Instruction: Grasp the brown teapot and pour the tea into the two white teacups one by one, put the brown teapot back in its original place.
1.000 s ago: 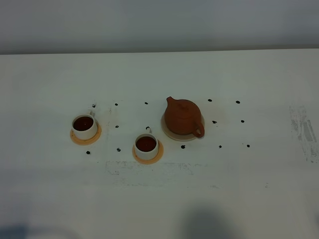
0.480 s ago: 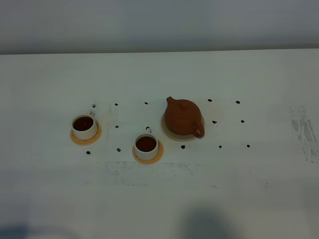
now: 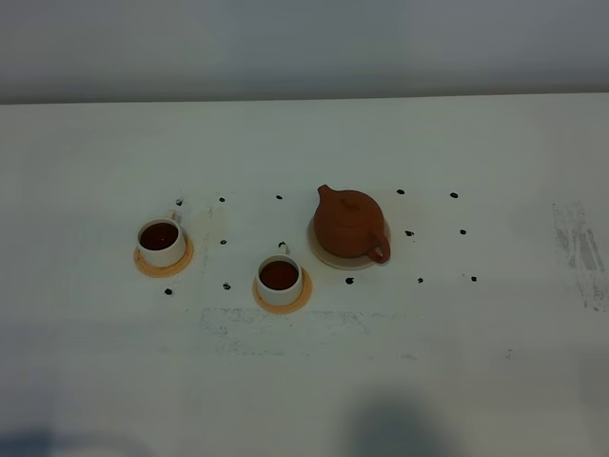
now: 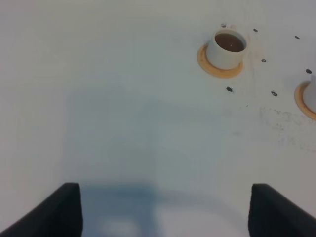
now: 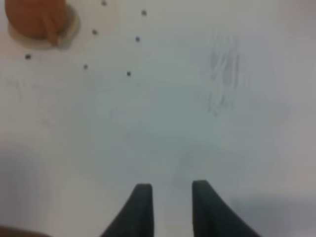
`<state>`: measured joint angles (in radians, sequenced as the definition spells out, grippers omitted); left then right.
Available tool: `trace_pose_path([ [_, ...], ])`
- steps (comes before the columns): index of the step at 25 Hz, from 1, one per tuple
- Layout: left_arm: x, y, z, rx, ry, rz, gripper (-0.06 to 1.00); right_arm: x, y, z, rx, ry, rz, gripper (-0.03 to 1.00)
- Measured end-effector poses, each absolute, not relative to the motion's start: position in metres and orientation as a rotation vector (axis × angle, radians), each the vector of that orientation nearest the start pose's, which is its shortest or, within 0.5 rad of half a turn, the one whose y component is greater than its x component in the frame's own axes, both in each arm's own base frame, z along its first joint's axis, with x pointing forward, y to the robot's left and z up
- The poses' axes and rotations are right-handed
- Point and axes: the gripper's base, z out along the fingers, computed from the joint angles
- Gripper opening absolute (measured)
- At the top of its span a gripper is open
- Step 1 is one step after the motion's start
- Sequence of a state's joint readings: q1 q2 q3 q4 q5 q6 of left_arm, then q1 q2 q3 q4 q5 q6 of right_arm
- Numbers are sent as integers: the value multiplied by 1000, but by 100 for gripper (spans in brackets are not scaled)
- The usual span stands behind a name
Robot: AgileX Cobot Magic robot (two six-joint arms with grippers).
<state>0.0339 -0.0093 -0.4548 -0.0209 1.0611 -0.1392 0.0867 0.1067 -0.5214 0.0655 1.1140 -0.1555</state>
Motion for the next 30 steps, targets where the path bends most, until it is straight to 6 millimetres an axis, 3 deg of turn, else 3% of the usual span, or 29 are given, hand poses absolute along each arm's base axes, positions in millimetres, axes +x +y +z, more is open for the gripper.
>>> trace_pose_path([
  [8, -1, -2, 265, -179, 2074, -90, 68, -11, 4, 279, -252, 2056, 39, 20],
  [30, -1, -2, 265, -179, 2074, -90, 68, -11, 4, 278, -249, 2056, 41, 20],
])
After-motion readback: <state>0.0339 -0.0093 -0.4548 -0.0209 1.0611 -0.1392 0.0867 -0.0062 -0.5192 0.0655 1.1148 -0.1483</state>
